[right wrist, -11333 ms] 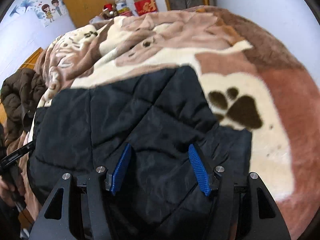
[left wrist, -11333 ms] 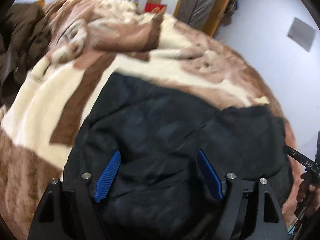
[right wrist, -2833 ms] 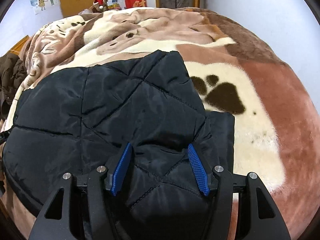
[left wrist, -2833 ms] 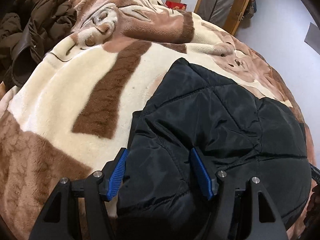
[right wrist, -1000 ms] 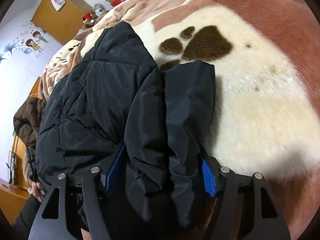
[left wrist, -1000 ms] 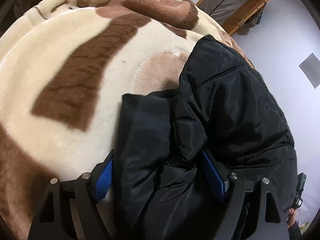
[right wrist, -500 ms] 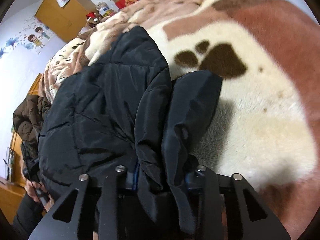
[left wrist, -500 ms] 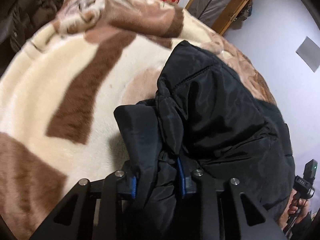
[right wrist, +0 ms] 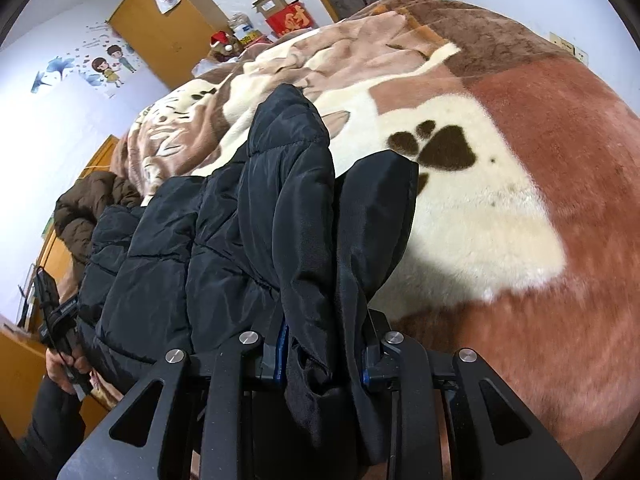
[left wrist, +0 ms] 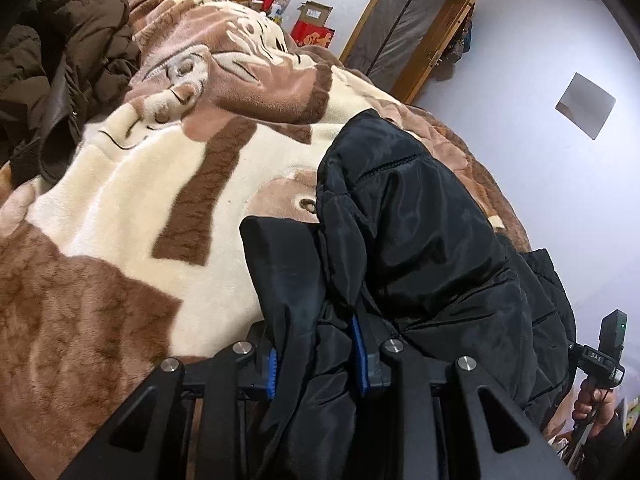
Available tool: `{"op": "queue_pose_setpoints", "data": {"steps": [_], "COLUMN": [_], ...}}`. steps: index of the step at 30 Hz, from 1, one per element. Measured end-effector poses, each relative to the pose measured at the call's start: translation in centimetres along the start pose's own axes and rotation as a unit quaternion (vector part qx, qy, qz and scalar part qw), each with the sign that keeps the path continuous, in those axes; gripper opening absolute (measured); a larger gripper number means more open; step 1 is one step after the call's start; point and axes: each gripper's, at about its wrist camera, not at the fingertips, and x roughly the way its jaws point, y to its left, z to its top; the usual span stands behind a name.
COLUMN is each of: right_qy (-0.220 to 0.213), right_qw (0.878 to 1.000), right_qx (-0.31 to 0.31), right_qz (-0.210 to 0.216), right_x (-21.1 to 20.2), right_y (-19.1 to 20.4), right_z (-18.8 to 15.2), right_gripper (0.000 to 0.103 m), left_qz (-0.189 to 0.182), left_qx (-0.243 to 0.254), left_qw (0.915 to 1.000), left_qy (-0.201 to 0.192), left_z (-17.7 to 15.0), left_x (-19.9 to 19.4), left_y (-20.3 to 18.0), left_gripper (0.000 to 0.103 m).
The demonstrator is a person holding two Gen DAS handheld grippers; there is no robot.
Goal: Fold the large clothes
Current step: 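Lower the folded edge onto the jacket and open both tools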
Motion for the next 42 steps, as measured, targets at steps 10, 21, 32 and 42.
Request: {"op": "queue_pose_setpoints", "data": {"steps": [10,21,32,42], "right_qy": [-0.021,-0.021,0.042,0.037], "right_qw": [0.999,0.998,0.999,0.999], "right_qx": [-0.022,-0.042,-0.008,-0.011], "right_qz": [0.022,0.033,-0.005,-0.022], "right_x": [1.6,9.3,20.0,16.3], "right_y": [4.4,9.3,7.3,7.0], "right_z": [3.1,8.5,8.7,8.6], "right_gripper": [0.026,0.026,0.040,0.057], "left_qz": [0.014,0.045,0.111,0.146], "left_qx": [0.004,-0.002,-0.045,-0.096], "left_qw": [0.9995,0.9980,0.9928,0.9843], "left_qy": [-0.028,-0.045,0.013,-0.021], "left_z": [3.8,10.5,9.1,7.8], "left_x": [-1.6,1.1,10.8,7.1], "left_y": [2.4,8.0,15.1,16.5], "left_gripper": [0.029,0.029,0.039,0.053]}}
